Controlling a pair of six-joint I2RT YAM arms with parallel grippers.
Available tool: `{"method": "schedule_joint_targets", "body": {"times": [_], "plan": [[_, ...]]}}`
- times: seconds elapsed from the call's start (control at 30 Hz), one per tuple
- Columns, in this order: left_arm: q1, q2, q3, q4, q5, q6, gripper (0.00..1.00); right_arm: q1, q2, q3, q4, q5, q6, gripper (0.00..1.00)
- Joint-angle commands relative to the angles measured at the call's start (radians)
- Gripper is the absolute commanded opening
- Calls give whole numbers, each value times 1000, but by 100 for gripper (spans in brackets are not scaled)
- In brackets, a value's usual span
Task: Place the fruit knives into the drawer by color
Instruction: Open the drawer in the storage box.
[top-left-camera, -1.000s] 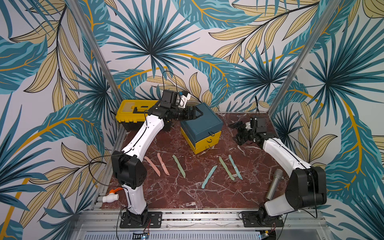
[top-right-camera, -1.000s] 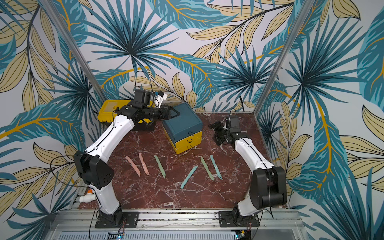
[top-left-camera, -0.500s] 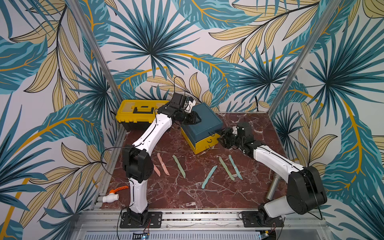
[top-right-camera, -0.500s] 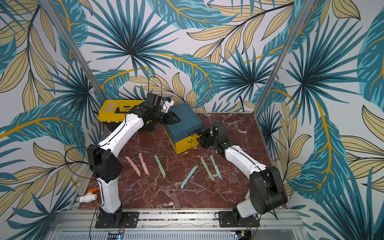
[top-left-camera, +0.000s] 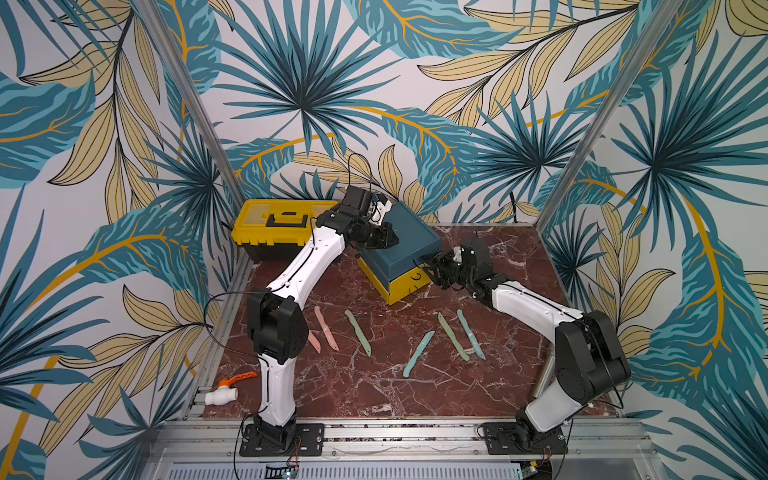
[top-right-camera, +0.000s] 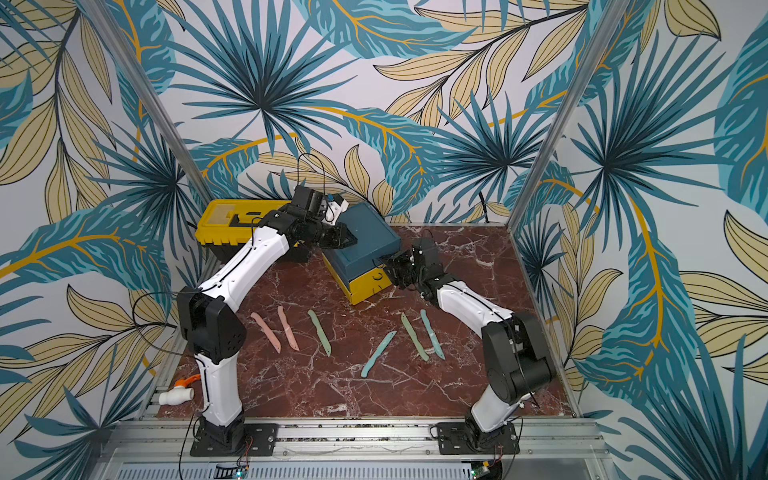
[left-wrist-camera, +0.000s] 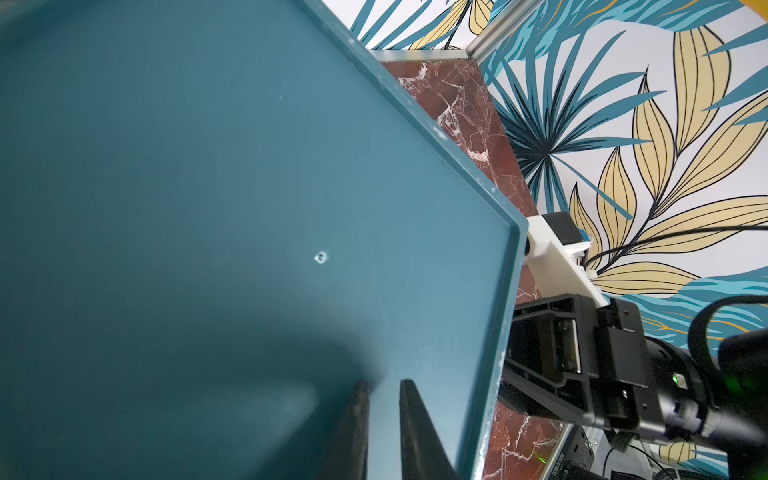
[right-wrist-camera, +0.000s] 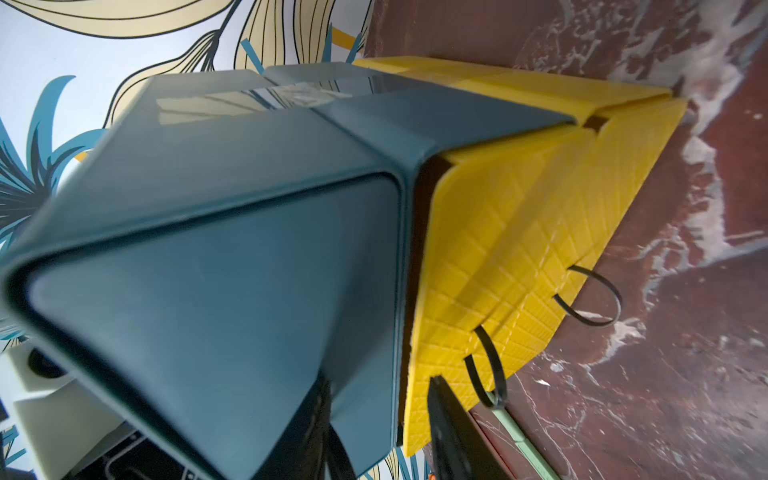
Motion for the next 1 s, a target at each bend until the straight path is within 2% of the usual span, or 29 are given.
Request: {"method": "schedule_joint_targets", "body": {"times": [0.0,0.17,0.5,0.6,0.83,0.87,0.97], "plan": [[23,74,3,-115,-45,10,17,16,57,54,47,-23,3,40],[47,105,46,-125,-31,5,18,19,70,77,55,-16,9,39],[51,125,63,-120,-23,-1,17,24,21,-13,170,3,59,39],[51,126,57,-116,-23,-5,17,24,23,-10,168,7,55,32],[50,125,40,-108,-23,-13,17,25,47,4,177,-9,62,3],[51,126,39,-107,-23,-13,17,26,42,2,170,-7,57,0],[50,125,39,-107,-27,-11,17,26,26,-6,155,-11,48,0]]}}
